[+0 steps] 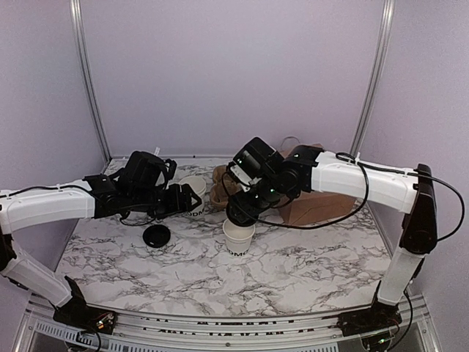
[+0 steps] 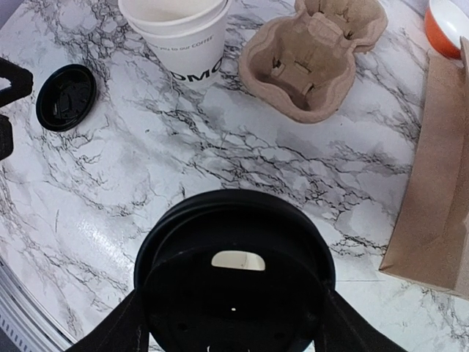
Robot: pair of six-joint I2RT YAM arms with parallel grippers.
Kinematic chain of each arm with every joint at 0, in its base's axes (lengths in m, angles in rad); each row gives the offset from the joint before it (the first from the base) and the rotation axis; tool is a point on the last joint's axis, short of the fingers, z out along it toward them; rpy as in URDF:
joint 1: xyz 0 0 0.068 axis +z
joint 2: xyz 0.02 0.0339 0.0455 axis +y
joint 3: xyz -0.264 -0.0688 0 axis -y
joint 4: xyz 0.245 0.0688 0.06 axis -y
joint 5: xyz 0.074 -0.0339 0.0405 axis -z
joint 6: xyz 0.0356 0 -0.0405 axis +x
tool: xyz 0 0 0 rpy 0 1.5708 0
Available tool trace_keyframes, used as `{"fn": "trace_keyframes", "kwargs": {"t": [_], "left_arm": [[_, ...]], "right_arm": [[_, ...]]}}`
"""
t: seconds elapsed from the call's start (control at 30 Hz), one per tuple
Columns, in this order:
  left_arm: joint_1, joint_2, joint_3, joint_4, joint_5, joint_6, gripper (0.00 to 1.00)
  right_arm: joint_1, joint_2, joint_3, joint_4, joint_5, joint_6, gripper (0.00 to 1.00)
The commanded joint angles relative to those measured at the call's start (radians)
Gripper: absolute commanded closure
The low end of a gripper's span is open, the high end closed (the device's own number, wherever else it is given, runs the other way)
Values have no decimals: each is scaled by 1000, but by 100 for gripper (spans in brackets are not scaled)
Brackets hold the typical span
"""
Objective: Pack the takeout coffee
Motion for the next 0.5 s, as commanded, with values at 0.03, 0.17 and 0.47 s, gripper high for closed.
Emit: {"fn": "trace_keyframes", "kwargs": {"t": [0.03, 0.17, 0.47], "left_arm": [[6, -41, -30, 35, 11, -2, 22], [8, -50, -45, 44, 14, -3, 22], [11, -53, -53, 54, 25, 0, 22]], "right_arm": [[-2, 32, 62, -54, -30, -18, 31], [1, 51, 83, -68, -36, -18, 31], [12, 83, 98, -80, -42, -12, 30]]}}
